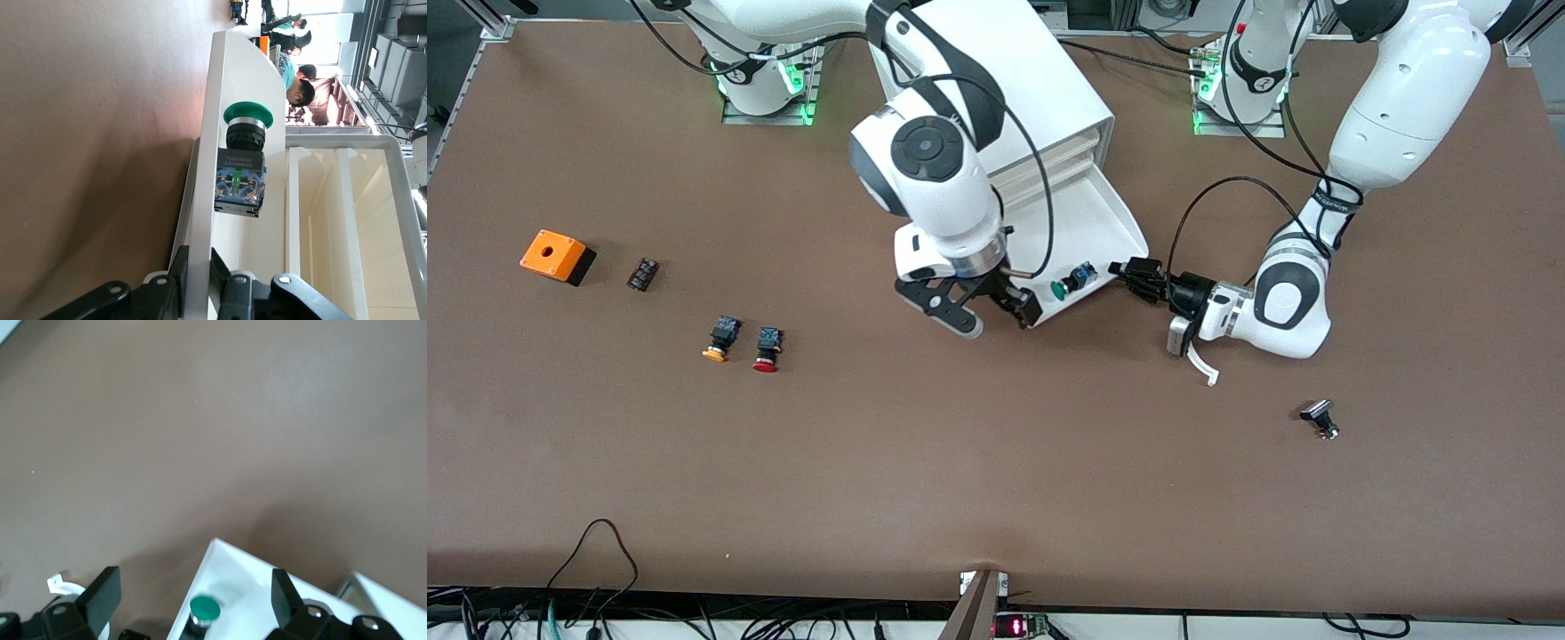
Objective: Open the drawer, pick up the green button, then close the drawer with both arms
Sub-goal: 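Pull the drawer open with the left gripper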
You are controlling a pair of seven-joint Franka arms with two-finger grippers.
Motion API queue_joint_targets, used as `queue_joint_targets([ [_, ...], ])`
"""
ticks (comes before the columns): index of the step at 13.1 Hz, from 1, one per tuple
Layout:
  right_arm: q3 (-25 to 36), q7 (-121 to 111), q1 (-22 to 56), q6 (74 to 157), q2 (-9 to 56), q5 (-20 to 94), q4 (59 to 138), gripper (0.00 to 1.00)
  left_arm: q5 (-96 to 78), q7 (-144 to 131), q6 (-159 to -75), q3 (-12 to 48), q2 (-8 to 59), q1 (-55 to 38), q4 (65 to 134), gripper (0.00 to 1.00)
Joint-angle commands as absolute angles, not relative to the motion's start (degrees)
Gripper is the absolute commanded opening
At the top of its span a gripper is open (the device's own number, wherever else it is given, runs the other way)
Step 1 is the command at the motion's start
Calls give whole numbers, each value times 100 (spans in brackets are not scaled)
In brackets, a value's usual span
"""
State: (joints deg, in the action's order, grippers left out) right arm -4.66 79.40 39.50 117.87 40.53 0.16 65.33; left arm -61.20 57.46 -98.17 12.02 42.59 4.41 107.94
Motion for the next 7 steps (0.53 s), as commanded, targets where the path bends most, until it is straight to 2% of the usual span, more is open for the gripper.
queue_joint_targets([
  [1, -404, 8707, 4174, 12013, 4315, -9, 6302, 100, -5994, 5476, -9791, 1125, 4394, 439, 10477, 54],
  [2, -396, 8971, 4244, 12084, 4385, -9, 6302, 100, -5985, 5432, -9791, 1125, 4377, 457, 10477, 100],
  [5, -404, 9665, 4429, 12120, 4639, -9, 6127, 100, -5592, 5004, -9756, 1081, 4254, 527, 10328, 100],
  [7, -404, 10176, 4569, 12391, 4903, -9, 5977, 100, -5109, 4214, -9345, 1072, 4123, 554, 9943, 100],
])
